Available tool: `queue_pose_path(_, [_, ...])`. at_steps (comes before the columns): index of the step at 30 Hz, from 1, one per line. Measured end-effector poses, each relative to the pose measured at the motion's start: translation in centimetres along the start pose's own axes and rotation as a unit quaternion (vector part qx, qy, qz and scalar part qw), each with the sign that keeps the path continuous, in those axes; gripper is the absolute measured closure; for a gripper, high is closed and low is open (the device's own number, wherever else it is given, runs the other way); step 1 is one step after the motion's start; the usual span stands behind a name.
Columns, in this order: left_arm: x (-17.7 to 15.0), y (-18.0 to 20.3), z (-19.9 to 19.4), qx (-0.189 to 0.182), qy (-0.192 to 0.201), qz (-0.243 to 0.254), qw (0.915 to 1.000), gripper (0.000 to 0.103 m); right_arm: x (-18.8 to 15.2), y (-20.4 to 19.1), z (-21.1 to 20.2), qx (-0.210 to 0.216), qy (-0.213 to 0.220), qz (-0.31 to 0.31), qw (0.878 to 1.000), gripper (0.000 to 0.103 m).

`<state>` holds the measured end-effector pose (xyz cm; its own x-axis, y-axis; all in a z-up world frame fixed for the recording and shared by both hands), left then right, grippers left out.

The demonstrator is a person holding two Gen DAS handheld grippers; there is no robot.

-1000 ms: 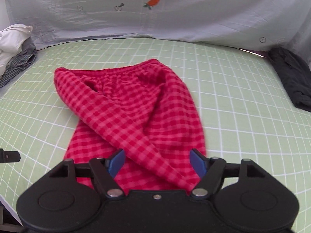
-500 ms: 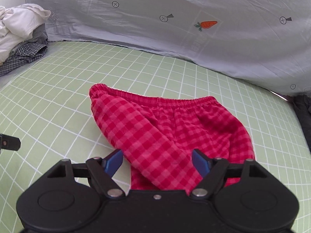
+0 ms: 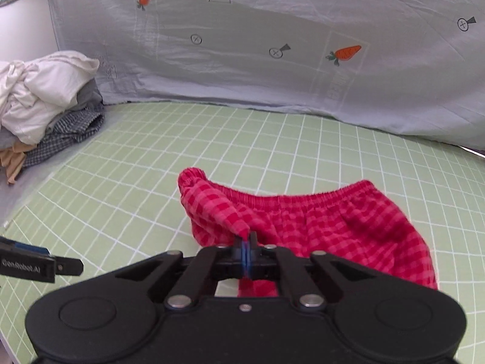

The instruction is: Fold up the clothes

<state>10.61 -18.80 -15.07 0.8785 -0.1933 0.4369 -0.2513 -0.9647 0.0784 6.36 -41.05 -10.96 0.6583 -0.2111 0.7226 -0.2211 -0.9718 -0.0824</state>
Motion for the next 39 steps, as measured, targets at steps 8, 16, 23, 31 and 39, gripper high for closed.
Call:
queue_pose_path(8, [2.4,8.3,0.7,-0.015,0.031,-0.014,0.9993,0.032,1.3,16.1,-1.8,-0.062,0.027,0.161,0.985,0.099])
queue_pose_path(16, [3.0,16.3,5.1,-0.074,-0.001,0.015,0.9972,0.031,-3.9,25.5,0.3,-0.075,-0.042,0.242,0.966,0.061])
queue_pose_path(23, [1.7,21.6,9.4,-0.106,-0.051,0.083,0.9895,0.038,-8.5,25.8,-0.9,-0.086,-0.075,0.256,0.96,0.059])
queue_pose_path(31, [5.2,22.5,11.5,-0.116,-0.029,0.11,0.9868,0.099,-8.8,27.3,-2.0,-0.141,-0.065,0.284,0.946,0.059])
queue_pose_path(39, [11.1,19.1,7.7,-0.073,0.059,0.072,0.993,0.052,-9.0,26.3,-3.5,-0.149,-0.069,0.269,0.949,0.059])
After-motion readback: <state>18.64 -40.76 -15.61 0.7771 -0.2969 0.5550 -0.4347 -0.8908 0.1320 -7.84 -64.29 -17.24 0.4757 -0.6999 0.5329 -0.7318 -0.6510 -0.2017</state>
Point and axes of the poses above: each gripper's, at about its wrist camera, not at the fingertips, and z roughly the way its jaws point, y to its right, x to its top, the point moved 9 cm from there along z, roughly the way its jaws point
